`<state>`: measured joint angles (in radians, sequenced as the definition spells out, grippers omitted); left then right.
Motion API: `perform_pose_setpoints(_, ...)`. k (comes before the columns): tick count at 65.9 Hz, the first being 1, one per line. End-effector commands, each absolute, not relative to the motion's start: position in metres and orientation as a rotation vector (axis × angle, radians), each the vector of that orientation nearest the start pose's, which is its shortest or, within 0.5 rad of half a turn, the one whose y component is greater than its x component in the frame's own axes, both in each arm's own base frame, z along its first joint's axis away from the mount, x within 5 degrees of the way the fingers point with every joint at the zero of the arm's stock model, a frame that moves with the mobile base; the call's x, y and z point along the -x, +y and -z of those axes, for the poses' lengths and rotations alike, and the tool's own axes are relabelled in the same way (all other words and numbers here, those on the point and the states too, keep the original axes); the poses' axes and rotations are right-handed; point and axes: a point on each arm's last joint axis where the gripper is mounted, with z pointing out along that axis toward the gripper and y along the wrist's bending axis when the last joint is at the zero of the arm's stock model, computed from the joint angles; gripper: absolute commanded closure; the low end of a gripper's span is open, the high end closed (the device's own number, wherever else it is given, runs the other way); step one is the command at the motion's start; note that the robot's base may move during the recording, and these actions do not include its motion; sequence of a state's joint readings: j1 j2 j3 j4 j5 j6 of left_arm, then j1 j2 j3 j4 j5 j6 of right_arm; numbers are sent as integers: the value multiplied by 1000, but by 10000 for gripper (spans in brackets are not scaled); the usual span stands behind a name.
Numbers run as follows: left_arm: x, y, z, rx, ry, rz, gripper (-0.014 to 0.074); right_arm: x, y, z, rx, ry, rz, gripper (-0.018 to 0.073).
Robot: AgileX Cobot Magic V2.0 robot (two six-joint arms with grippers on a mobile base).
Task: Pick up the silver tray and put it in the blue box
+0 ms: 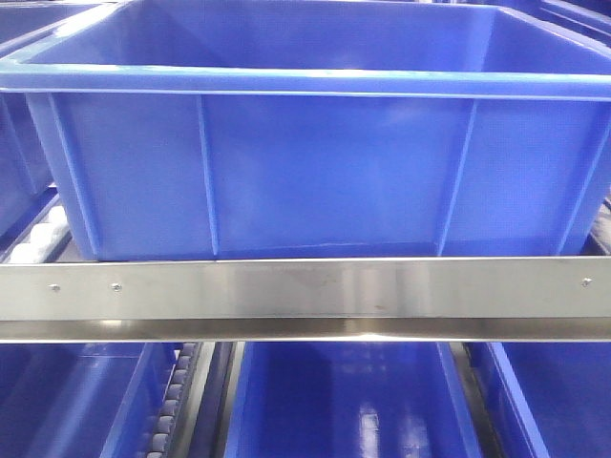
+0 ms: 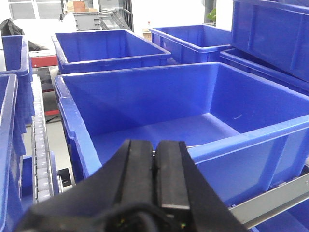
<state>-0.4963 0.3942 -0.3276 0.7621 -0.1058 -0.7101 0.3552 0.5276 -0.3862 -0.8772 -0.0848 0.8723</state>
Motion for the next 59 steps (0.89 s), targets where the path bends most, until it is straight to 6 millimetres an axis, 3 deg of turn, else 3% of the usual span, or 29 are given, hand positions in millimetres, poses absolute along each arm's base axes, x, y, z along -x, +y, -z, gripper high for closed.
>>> perform_pose_setpoints(1,-76,-54,-317,-474,1335,459,700,-106,50,-320,368,1468,-350,509)
perform_pose_setpoints(22,-76,-54,-317,-474,1335,459,700,-107,48,-319,359,1482,-338,511)
perform_pose_setpoints(29,-76,-54,-317,-474,1335,459,700,-101,38,-314,279,1527,-288,511)
perform_pose_setpoints(35,-76,-54,-317,-474,1335,459,700,-89,26,-296,191,1557,-255,511)
perform_pose_setpoints(46,-76,-54,-317,-474,1335,459,700,-70,13,-244,134,1564,-153,511)
perform_pose_setpoints(59,-76,-54,-317,-474,1335,459,700,-62,5,-219,80,1447,-31,511)
